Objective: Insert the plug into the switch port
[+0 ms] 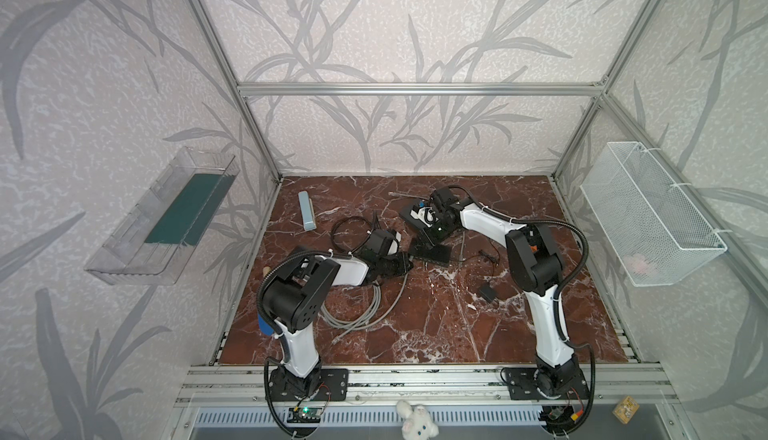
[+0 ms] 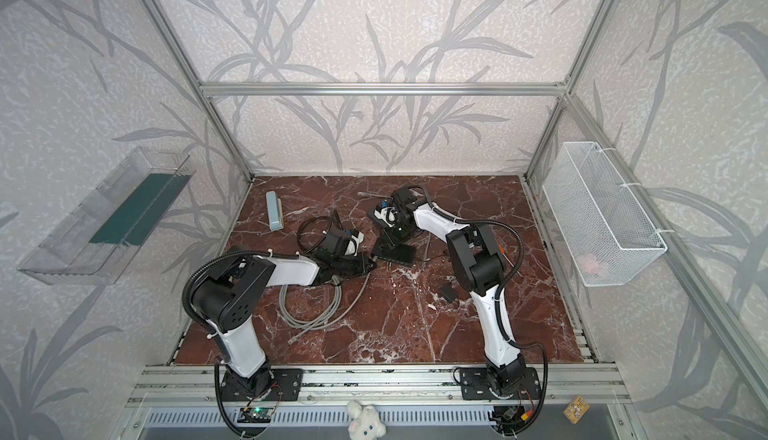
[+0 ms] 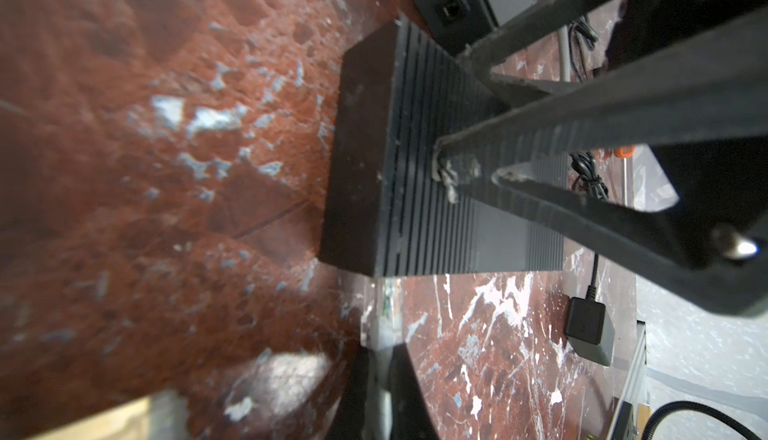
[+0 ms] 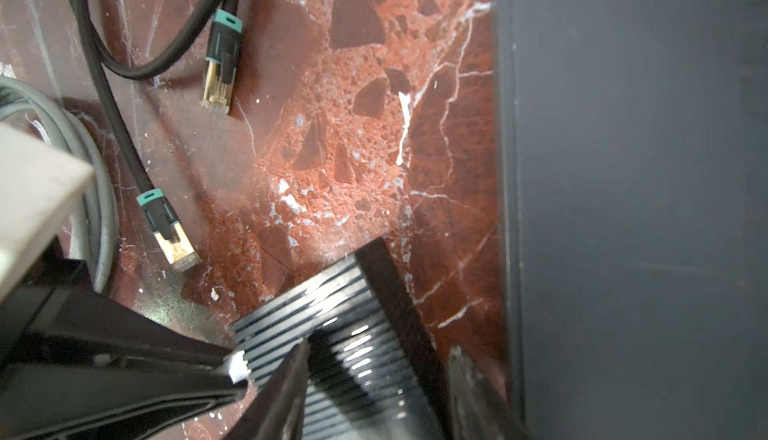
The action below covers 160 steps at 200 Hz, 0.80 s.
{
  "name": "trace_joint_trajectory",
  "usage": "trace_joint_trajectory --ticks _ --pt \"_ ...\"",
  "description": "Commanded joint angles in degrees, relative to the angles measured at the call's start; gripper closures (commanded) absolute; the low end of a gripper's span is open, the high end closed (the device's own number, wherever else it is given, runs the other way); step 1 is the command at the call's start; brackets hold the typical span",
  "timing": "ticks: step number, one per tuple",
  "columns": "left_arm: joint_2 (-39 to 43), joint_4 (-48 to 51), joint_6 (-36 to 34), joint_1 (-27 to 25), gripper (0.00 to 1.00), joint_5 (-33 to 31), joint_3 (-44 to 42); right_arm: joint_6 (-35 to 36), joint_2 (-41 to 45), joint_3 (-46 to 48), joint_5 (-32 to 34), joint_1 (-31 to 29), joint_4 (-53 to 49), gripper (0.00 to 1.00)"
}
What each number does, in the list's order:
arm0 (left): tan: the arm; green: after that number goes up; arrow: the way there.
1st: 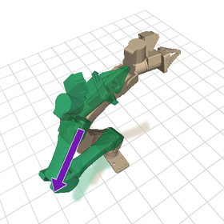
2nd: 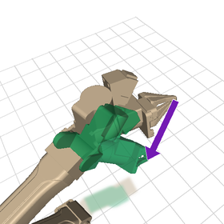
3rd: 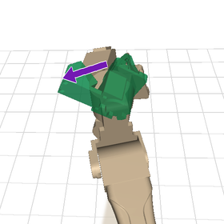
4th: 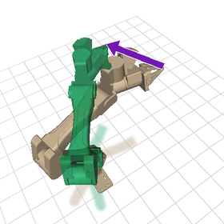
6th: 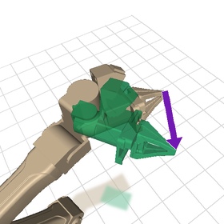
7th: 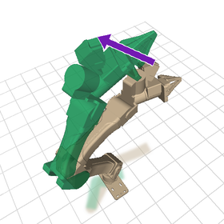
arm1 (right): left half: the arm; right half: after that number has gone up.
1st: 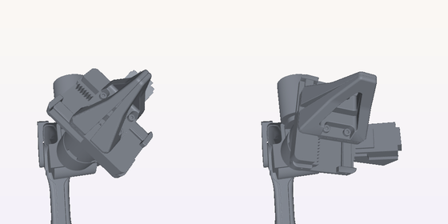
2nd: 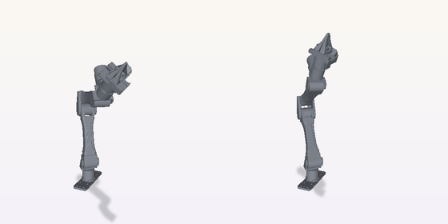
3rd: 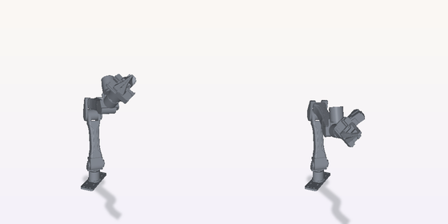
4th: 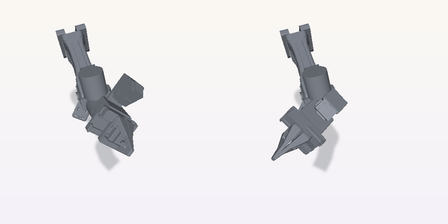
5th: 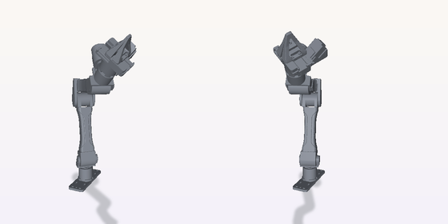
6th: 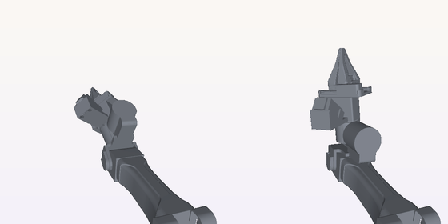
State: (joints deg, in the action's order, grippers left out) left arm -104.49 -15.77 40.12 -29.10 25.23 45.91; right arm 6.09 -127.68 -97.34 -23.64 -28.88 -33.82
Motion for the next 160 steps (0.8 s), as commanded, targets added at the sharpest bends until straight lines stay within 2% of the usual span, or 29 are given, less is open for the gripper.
trace_joint_trajectory --ticks 1,51,99,160 --pt "-2.9 13.2 0.4 0.7 1.00 -4.8 0.3 0.8 -2.0 2.5 2.1 -0.2 -4.5 0.47" --pt "-4.3 9.8 -0.9 0.7 1.00 -1.6 1.0 0.8 -2.2 2.6 0.8 0.1 -4.6 0.48" --pt "-4.6 6.9 -2.6 0.7 1.00 -3.8 0.3 2.1 -2.6 2.6 -0.1 0.2 -5.6 0.48" --pt "-3.6 -4.4 -4.7 0.8 1.00 -6.2 -5.1 3.5 -3.7 2.7 -1.1 1.0 -7.4 0.49"
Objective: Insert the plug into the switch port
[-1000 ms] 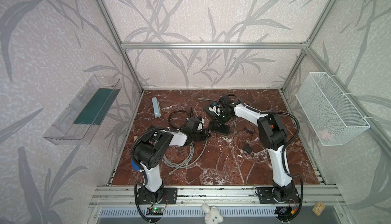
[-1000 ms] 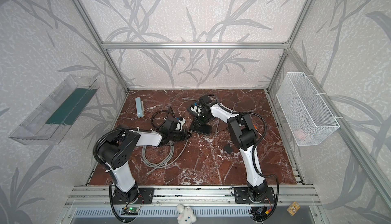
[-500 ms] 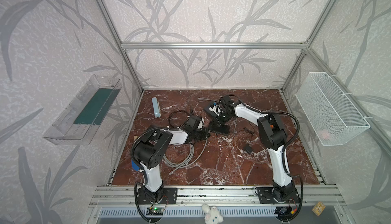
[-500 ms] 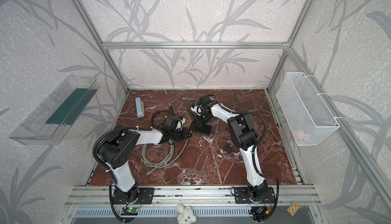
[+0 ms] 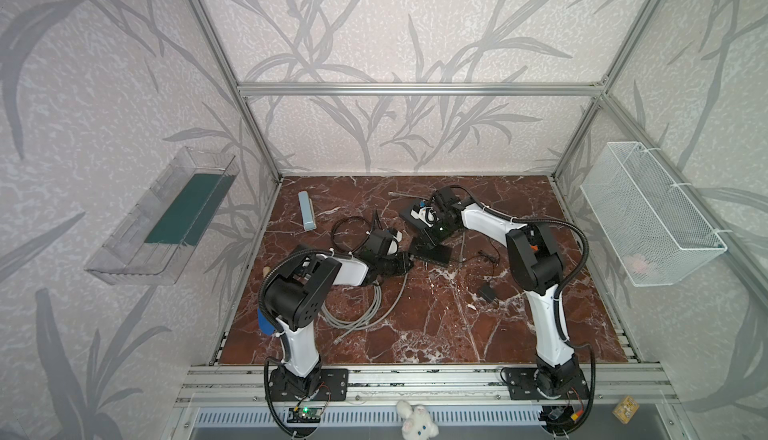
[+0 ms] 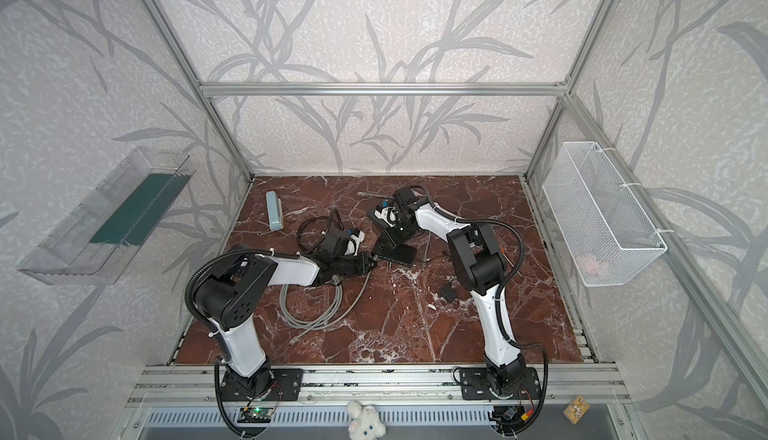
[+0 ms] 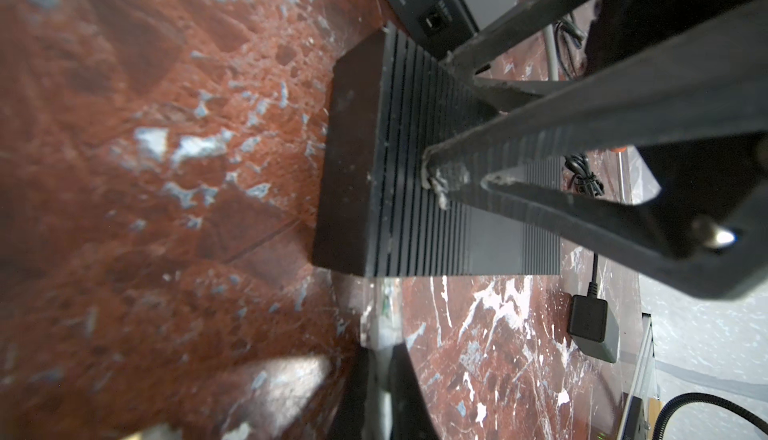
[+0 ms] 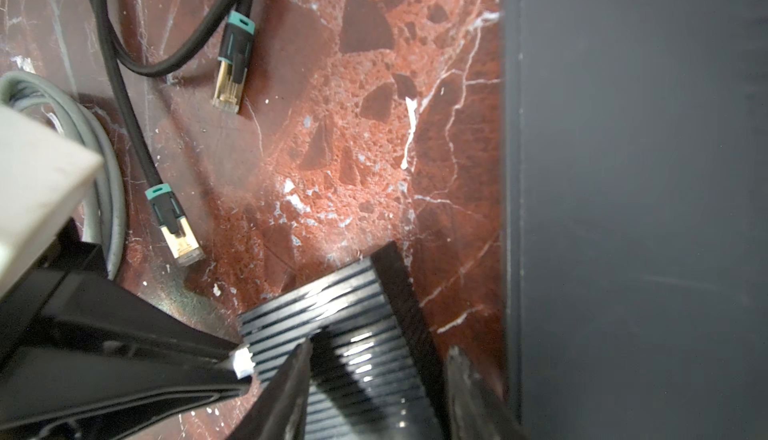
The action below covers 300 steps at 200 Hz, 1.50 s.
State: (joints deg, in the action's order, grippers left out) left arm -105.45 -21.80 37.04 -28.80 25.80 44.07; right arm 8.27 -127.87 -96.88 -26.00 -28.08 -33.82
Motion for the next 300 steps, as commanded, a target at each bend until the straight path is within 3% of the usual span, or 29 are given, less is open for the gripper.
trace_joint_trajectory --ticks 1,63,103,140,180,239,300 --pt "-2.7 1.6 -1.7 0.5 1.00 -6.8 -3.3 1.3 -3.5 2.2 1.3 0.1 -7.4 0.50" --pt "-4.6 -3.0 -2.3 1.1 1.00 -3.9 -4.1 2.5 -4.8 1.3 -2.6 0.2 -9.4 0.51" --pt "-5.9 -5.4 -5.5 3.0 1.00 3.2 -4.4 4.3 -6.9 -1.2 -7.4 0.4 -12.4 0.51" --pt "-3.4 3.1 -10.4 4.5 1.00 4.8 -3.3 6.6 -10.3 -8.1 -9.4 0.9 -19.7 0.51" --pt "-5.5 -0.3 -12.1 6.2 1.00 9.7 -3.5 11.6 -13.7 -14.9 -6.3 1.3 -28.5 0.51" --pt "-6.2 11.0 -20.8 6.1 1.00 15.9 2.9 14.3 -14.1 -17.1 -7.0 2.3 -29.8 0.49" --pt "-7.2 17.1 -26.6 6.0 1.00 16.4 4.8 17.0 -20.1 -27.6 -7.9 2.7 -36.7 0.47"
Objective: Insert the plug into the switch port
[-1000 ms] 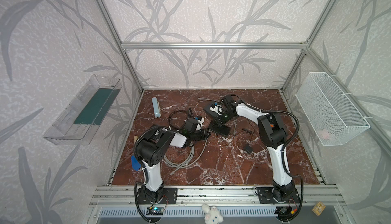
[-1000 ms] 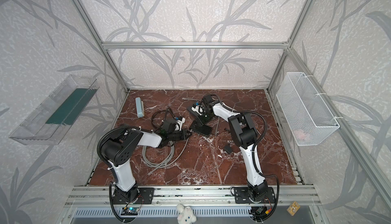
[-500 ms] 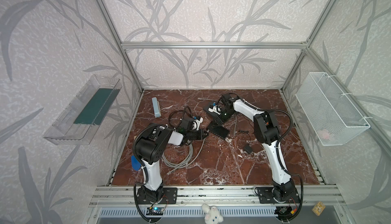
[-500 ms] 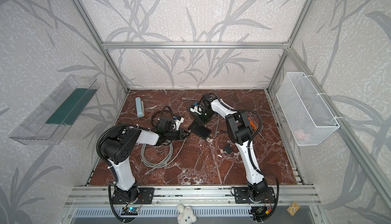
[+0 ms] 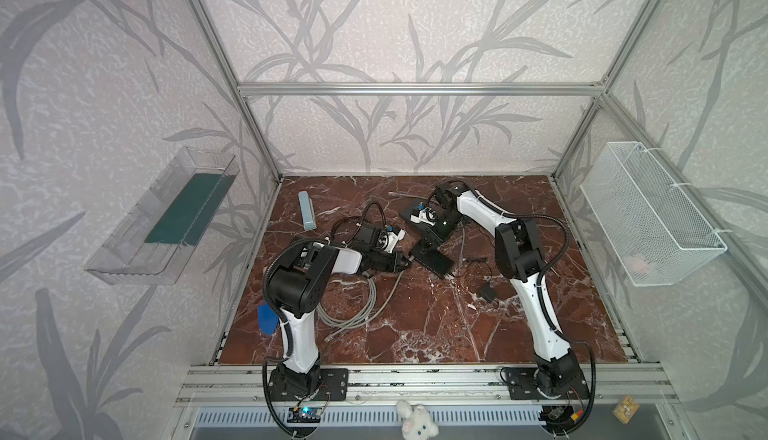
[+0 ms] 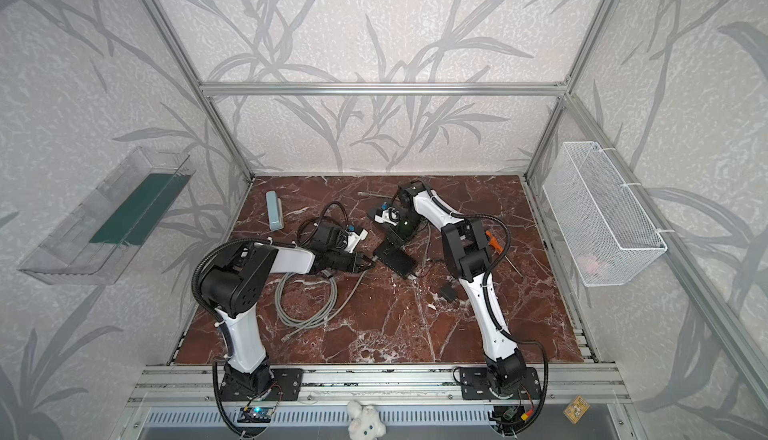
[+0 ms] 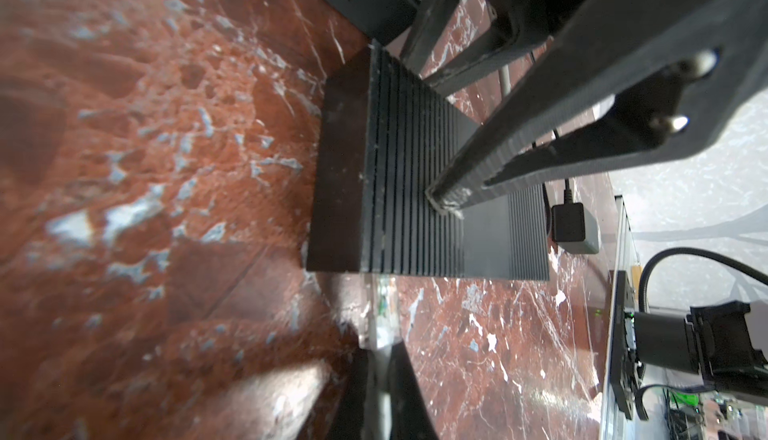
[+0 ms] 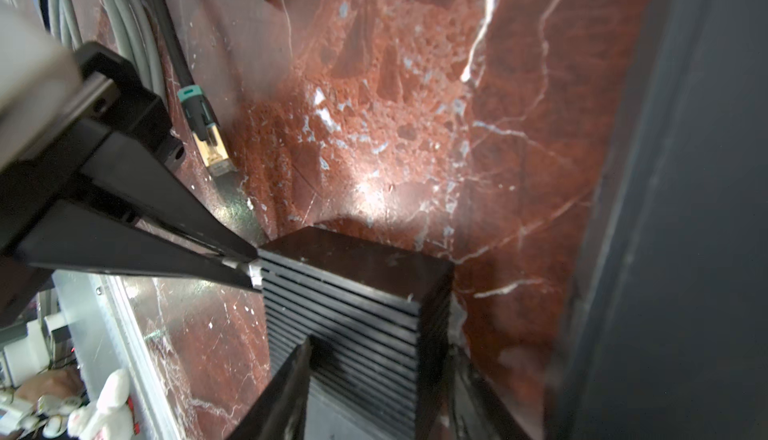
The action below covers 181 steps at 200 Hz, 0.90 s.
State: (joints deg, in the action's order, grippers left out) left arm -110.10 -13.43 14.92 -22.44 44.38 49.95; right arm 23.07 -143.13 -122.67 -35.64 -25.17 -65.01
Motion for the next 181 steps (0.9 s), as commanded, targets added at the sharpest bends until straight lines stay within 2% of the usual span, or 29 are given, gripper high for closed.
trace_joint_trajectory --ticks 1,44,65,123,181 --pt "-2.5 8.7 -4.4 -0.3 1.00 -2.2 -1.1 2.2 -4.8 -1.8 1.7 -0.2 -5.6 0.47" --pt "-3.4 10.1 -6.4 -0.2 1.00 -0.6 0.4 4.6 -5.2 -2.5 -0.3 -0.4 -7.4 0.47" --pt "-4.5 12.4 -7.8 -0.1 1.00 -2.4 2.2 5.6 -5.0 -2.0 -1.0 -0.6 -7.9 0.48" --pt "-5.3 9.2 -5.8 -0.1 1.00 -5.8 2.1 7.3 -4.5 0.2 -1.9 -1.7 -8.9 0.51" --pt "-7.5 6.2 -4.1 -0.8 0.99 -4.6 4.9 9.4 -4.5 0.8 -3.7 -3.3 -10.6 0.52"
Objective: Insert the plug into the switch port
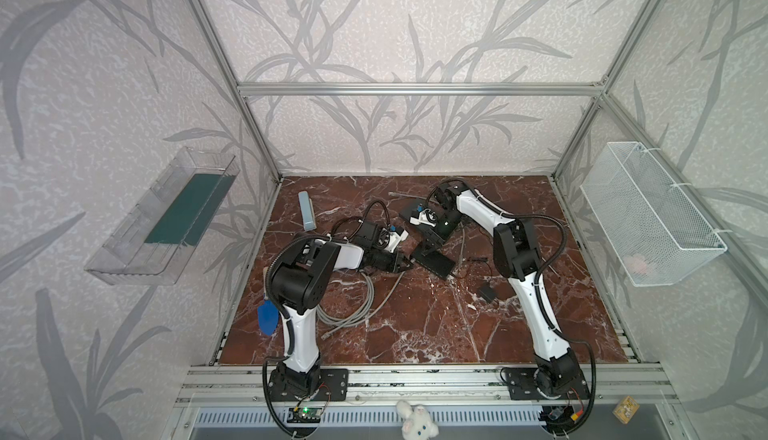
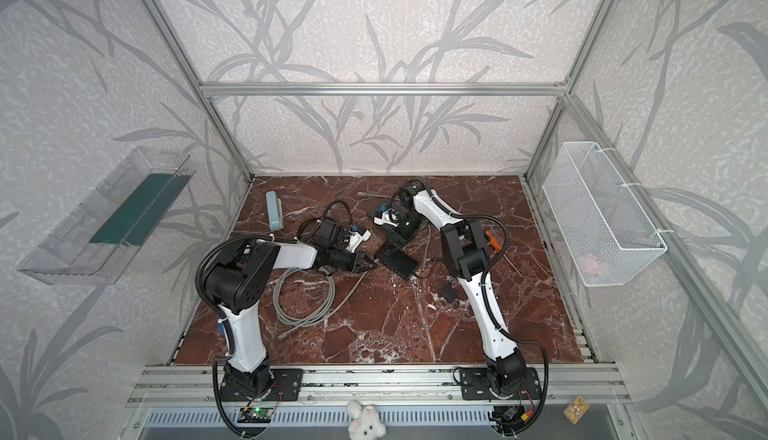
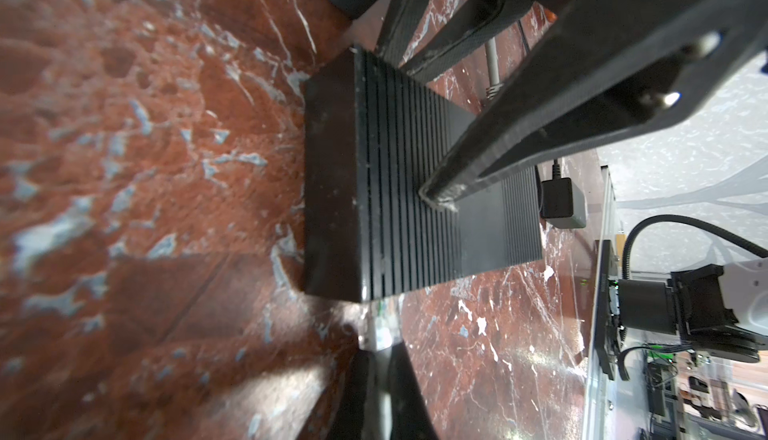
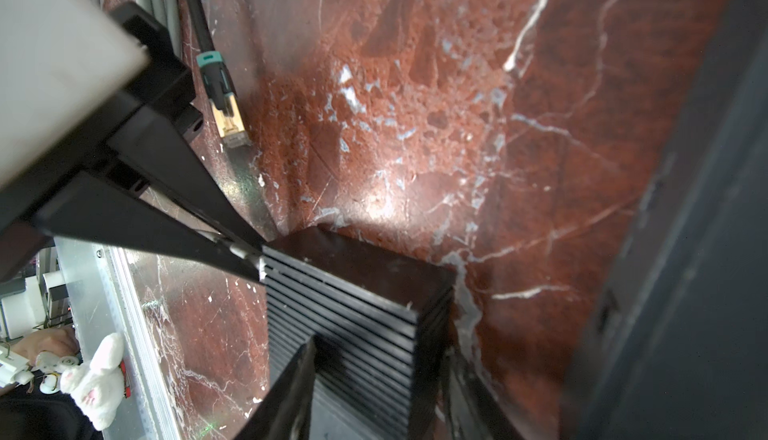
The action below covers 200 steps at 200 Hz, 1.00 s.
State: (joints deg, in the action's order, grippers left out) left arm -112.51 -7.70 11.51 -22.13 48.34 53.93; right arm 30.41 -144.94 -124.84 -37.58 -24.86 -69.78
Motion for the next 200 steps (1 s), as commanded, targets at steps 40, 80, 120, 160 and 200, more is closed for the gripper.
trace_joint_trajectory --ticks 40,80,120,160,200 --pt "-6.6 0.8 -0.8 -1.9 0.99 -10.2 3.2 2.6 -2.0 4.1 -3.9 -4.4 -5.6 0.53" --pt "-6.4 0.7 0.3 -2.0 0.97 -12.3 5.1 3.1 -1.6 5.7 -6.0 -6.5 -5.8 0.54" --pt "-4.0 5.8 -0.3 -2.5 0.88 -15.8 6.0 -3.5 -0.1 7.3 -2.8 -5.6 -1.2 0.54" --pt "1.7 10.3 -1.1 -2.3 0.81 -19.4 2.0 -22.2 8.2 16.3 5.7 1.3 13.4 0.53" --pt "5.4 12.9 -1.7 -1.8 0.65 -20.0 -0.1 -23.7 11.5 17.7 9.2 5.4 13.6 0.52"
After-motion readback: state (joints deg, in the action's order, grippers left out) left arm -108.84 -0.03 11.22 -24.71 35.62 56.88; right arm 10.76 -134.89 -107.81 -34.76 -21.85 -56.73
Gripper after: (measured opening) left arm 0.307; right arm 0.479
